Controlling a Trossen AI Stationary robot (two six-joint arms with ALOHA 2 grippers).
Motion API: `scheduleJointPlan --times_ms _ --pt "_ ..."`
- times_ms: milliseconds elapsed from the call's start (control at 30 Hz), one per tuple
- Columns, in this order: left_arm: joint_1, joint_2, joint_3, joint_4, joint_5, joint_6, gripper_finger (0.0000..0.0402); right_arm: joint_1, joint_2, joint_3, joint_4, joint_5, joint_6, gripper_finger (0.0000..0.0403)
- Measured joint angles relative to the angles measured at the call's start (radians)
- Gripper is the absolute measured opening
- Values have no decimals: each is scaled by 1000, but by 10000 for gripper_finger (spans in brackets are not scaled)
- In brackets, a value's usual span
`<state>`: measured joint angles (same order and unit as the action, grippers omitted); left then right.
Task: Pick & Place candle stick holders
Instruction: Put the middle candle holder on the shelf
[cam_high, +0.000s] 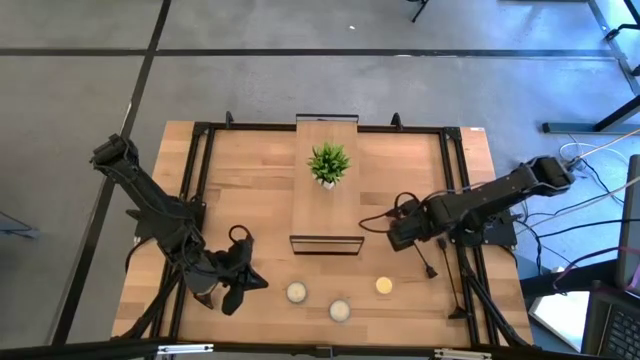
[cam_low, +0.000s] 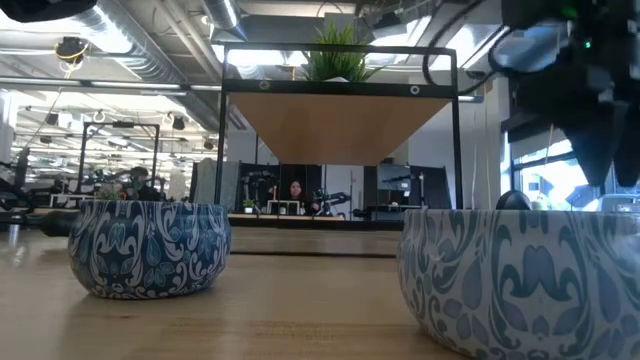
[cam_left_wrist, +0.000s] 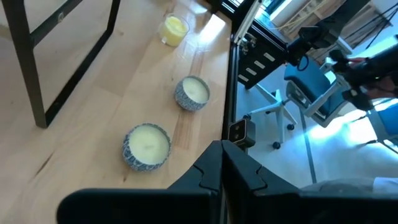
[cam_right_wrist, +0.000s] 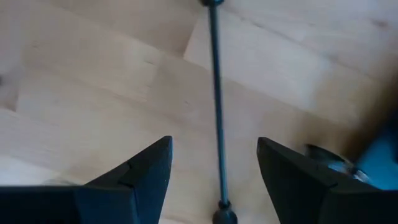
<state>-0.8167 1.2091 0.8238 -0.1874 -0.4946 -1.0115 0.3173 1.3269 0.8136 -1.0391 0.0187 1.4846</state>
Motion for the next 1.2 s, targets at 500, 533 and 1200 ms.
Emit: scheduleJointPlan --times_ms 500,533,1200 --pt "0 0 0 4 0 1 2 -14 -38 -140 145 -56 3 238" --pt "0 0 0 4 0 4 2 -14 -38 -140 146 -56 3 238" --pt "8 0 0 4 3 38 2 -23 -32 -138 183 -102 -1 209"
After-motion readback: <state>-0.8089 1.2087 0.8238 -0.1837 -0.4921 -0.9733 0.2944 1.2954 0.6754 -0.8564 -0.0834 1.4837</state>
